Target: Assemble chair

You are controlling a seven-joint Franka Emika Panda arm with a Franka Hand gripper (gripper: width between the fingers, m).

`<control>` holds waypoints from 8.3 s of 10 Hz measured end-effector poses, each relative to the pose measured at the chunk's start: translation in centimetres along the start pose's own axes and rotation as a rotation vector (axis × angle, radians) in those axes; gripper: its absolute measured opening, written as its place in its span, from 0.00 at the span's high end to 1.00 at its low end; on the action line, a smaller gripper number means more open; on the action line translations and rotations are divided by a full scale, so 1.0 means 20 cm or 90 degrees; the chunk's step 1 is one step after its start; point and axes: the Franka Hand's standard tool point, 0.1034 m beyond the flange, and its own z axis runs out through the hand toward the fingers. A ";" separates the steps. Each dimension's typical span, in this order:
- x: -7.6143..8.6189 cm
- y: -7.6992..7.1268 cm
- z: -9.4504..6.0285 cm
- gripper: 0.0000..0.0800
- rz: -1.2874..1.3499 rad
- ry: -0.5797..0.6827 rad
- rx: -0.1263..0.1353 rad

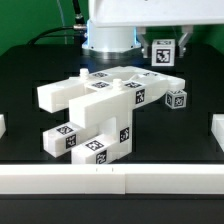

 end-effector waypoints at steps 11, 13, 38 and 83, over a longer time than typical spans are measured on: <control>0.18 0.26 -0.02 0.66 -0.084 0.017 -0.009; 0.22 0.31 0.00 0.66 -0.092 0.016 -0.014; 0.26 0.33 0.06 0.66 0.039 0.035 -0.019; 0.26 0.34 0.07 0.66 -0.124 0.031 -0.032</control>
Offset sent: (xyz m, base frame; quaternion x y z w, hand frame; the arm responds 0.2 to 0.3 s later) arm 0.0137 -0.0392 -0.0049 0.0317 -0.0019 -0.0899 0.9954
